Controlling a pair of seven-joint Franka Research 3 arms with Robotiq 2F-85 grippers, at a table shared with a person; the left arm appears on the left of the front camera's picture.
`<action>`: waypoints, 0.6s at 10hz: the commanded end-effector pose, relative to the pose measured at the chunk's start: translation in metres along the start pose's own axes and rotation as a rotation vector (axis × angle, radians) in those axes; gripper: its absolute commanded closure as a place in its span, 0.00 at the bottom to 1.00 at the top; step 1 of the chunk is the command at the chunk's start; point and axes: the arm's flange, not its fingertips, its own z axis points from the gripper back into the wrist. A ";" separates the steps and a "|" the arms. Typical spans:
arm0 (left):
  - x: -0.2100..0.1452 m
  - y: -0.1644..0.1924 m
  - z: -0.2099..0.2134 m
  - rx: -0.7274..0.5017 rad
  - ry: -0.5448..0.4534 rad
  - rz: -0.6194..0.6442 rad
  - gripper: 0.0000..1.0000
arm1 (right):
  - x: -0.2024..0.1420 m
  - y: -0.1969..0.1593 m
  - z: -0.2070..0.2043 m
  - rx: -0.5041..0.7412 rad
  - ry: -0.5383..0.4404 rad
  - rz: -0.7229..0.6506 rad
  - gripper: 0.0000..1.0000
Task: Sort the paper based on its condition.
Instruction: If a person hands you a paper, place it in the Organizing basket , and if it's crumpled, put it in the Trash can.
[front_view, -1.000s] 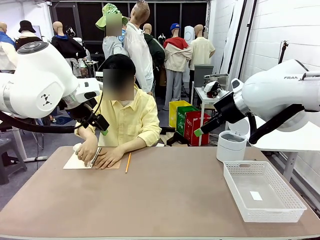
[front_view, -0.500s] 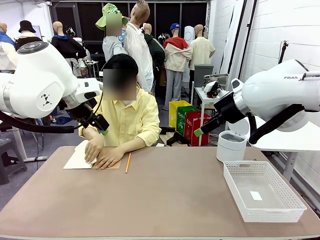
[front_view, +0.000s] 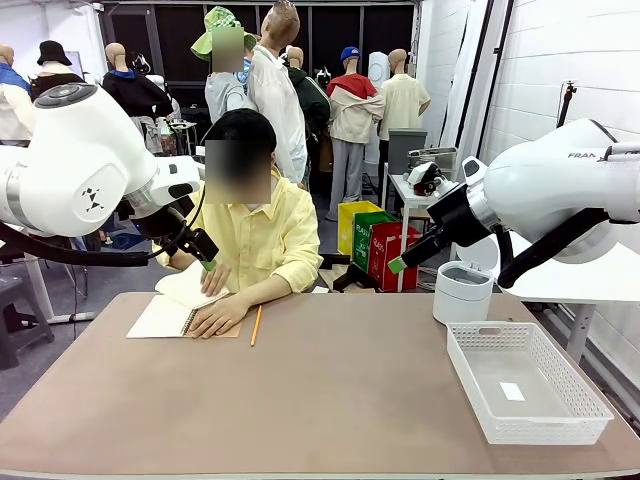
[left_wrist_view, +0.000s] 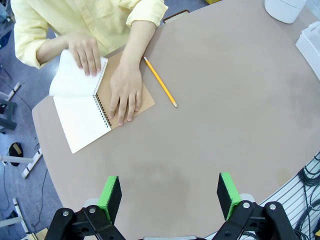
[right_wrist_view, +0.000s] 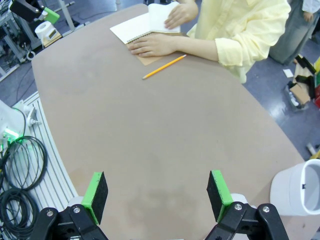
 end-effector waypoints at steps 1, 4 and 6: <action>0.000 0.000 0.001 0.001 -0.002 -0.008 0.00 | 0.000 0.001 -0.001 0.010 0.003 -0.010 0.00; 0.000 0.000 0.001 0.001 -0.002 -0.008 0.00 | 0.000 0.001 -0.001 0.010 0.003 -0.010 0.00; 0.000 0.000 0.001 0.001 -0.002 -0.008 0.00 | 0.000 0.001 -0.001 0.010 0.003 -0.010 0.00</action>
